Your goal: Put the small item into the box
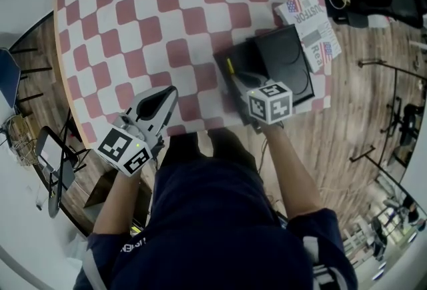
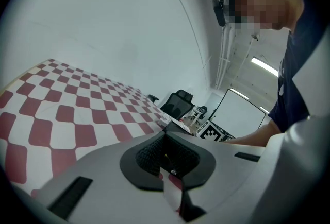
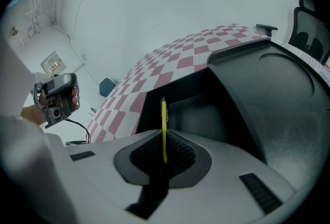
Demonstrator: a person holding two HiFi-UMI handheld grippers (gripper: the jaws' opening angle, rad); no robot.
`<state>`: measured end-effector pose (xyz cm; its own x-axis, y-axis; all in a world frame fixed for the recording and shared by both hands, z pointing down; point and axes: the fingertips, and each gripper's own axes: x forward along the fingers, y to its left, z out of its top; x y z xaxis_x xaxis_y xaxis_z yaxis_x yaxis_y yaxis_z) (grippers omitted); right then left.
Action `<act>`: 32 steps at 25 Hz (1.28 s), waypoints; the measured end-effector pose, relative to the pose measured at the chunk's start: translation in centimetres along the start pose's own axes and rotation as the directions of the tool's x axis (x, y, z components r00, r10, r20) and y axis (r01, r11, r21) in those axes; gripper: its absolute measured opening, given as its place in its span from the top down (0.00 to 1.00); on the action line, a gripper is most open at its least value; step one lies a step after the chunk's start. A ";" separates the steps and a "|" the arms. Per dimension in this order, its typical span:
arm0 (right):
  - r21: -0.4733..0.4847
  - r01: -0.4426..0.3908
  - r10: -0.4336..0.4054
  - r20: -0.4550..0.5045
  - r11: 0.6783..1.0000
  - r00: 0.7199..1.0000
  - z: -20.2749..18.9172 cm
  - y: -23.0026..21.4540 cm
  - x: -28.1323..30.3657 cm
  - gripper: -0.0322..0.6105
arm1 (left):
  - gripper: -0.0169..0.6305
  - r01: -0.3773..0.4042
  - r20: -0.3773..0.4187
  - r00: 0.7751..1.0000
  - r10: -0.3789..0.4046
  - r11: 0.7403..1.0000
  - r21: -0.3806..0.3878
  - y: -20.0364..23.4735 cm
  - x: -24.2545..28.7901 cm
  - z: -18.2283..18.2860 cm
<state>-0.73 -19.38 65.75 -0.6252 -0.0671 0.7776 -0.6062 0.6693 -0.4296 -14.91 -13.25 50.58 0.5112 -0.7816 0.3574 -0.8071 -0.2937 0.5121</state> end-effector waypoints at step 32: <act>0.040 0.068 -0.076 0.298 0.997 0.952 2.8 1.3 -11.4 0.85 | 0.92 0.120 -0.028 0.993 -0.118 0.985 0.126 -5.3 0.1 2.9</act>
<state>4.25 -19.82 55.10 -0.6950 -0.3354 0.6360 -0.6661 0.6334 -0.3938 -11.44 -13.39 45.68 0.6107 -0.7259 0.3164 -0.7706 -0.4528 0.4485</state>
